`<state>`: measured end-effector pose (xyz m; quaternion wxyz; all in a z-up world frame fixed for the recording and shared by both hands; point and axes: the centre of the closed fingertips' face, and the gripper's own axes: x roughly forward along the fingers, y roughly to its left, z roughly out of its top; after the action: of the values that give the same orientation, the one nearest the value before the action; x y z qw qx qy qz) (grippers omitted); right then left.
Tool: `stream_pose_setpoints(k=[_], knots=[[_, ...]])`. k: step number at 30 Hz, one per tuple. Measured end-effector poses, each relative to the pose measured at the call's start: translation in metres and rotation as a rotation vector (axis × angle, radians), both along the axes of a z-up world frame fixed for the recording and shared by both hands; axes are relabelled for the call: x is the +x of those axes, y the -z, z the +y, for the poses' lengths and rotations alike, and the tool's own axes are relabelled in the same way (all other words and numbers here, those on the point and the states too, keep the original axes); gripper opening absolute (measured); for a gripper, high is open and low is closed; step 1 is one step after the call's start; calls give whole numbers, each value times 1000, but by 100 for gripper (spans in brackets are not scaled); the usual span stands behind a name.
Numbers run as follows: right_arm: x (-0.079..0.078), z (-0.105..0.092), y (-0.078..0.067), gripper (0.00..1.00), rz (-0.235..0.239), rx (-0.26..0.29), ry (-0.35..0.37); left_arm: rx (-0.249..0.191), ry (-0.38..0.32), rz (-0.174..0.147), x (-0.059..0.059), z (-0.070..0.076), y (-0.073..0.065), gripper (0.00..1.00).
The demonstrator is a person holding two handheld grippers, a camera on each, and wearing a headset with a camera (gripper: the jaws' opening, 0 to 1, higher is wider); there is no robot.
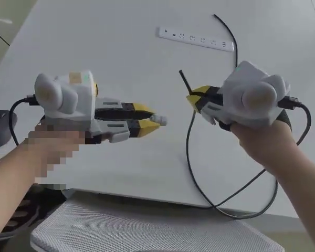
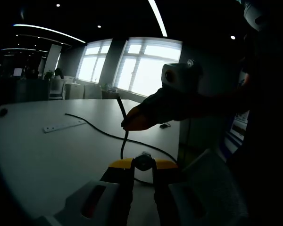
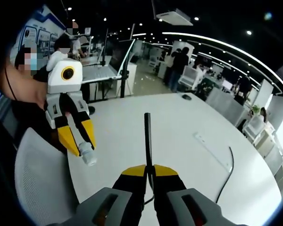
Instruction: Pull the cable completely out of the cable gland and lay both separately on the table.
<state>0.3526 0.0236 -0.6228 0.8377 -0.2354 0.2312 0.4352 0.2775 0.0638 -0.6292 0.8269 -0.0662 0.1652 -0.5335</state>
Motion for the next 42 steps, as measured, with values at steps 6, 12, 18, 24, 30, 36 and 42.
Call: stream_pose_setpoints(k=[6,12,18,24,30,36,42], knots=[[5,24,1,0,28,14,-14,-12,-32,-3,-5,11,8,15],[5,47,9,0,31,-22,-63,-26,-63,-6,-9,23,19,15],[2,78,20,0,50,-45,-129,-35,-93,5,-12,33,27,15],[3,111,31,0,48,-79,-199,-28,-109,19,-13,43,39,15],[7,137,52,0,53,-108,-250,-13,-115,38,-15,51,53,15],[11,154,64,0,74,-120,-278,-3,-118,57,-15,55,64,15],[10,167,72,0,75,-136,-321,1,-124,73,-14,58,74,15]])
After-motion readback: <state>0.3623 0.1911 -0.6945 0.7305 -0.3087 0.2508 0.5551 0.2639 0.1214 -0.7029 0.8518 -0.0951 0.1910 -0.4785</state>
